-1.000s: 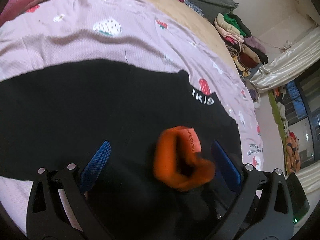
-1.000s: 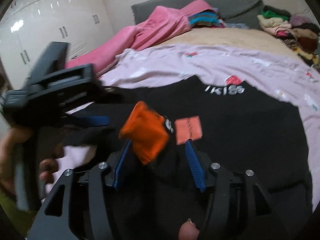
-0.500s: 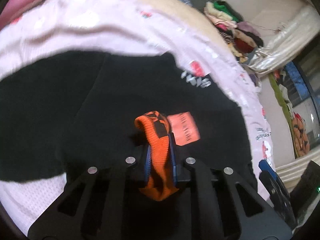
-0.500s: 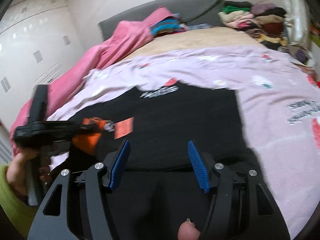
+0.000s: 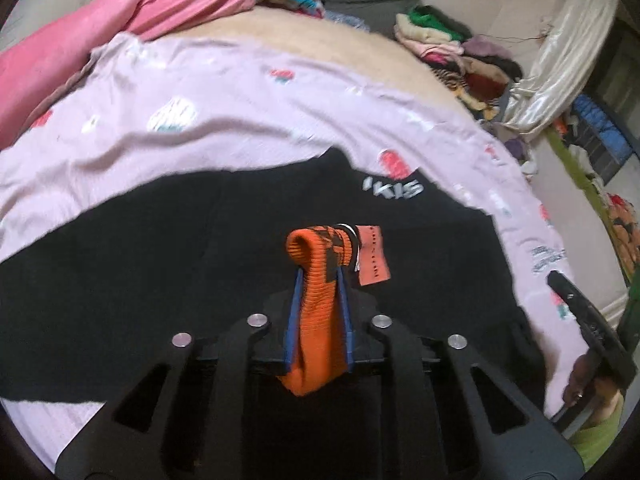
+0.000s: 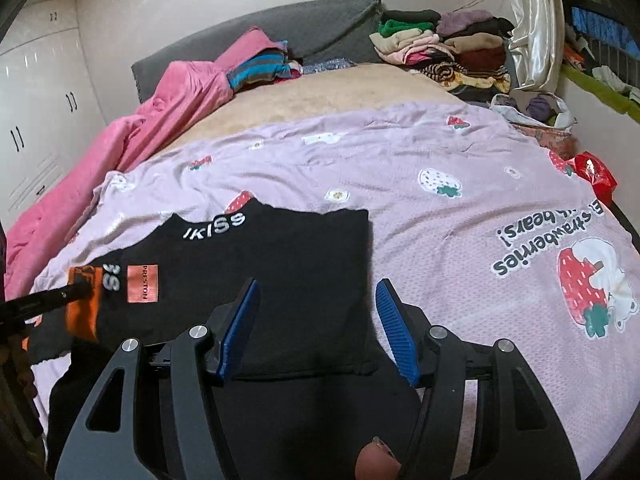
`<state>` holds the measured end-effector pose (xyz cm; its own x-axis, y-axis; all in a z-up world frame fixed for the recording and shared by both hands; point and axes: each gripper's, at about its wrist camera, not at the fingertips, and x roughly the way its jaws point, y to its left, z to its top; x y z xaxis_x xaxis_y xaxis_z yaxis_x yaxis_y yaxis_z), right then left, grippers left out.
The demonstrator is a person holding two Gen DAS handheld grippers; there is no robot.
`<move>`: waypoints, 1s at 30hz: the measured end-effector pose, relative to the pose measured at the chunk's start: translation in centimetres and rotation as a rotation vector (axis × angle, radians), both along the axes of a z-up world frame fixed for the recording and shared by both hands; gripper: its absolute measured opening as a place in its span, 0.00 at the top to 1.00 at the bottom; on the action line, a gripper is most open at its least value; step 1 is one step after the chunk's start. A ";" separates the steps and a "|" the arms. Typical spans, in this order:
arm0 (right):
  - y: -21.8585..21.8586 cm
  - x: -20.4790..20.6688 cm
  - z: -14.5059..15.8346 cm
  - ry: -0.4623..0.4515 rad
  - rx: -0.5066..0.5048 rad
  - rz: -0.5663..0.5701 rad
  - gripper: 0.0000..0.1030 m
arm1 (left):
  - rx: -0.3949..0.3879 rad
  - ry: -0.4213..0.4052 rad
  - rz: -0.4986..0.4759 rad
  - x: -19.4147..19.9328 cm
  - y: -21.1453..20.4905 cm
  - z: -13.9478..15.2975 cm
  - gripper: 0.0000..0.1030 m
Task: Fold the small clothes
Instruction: 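Lower the orange cuff onto the shirt chest and open the right gripper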
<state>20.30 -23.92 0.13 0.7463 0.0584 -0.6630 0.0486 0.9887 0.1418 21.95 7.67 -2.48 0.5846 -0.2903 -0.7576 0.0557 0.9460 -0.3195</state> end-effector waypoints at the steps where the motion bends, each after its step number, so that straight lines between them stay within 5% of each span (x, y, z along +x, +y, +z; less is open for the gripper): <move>1: 0.3 0.1 -0.2 0.008 -0.011 0.007 0.43 | 0.005 0.005 0.011 -0.1 0.3 -0.3 0.88; 10: 4.9 1.7 -1.8 0.075 -0.079 0.138 0.43 | 0.032 -0.023 -0.003 -0.7 -0.6 0.5 0.67; 16: 6.3 2.8 -4.2 0.163 -0.112 0.156 0.41 | 0.155 0.097 -0.048 -0.4 -2.7 -3.6 0.61; 21: 4.6 3.3 -6.9 0.247 -0.110 0.092 0.41 | 0.141 0.084 -0.040 -0.9 -1.7 -4.8 0.52; 30: 4.0 1.0 -5.1 0.160 -0.043 0.097 0.34 | 0.131 0.042 -0.004 -2.4 -1.0 -2.7 0.26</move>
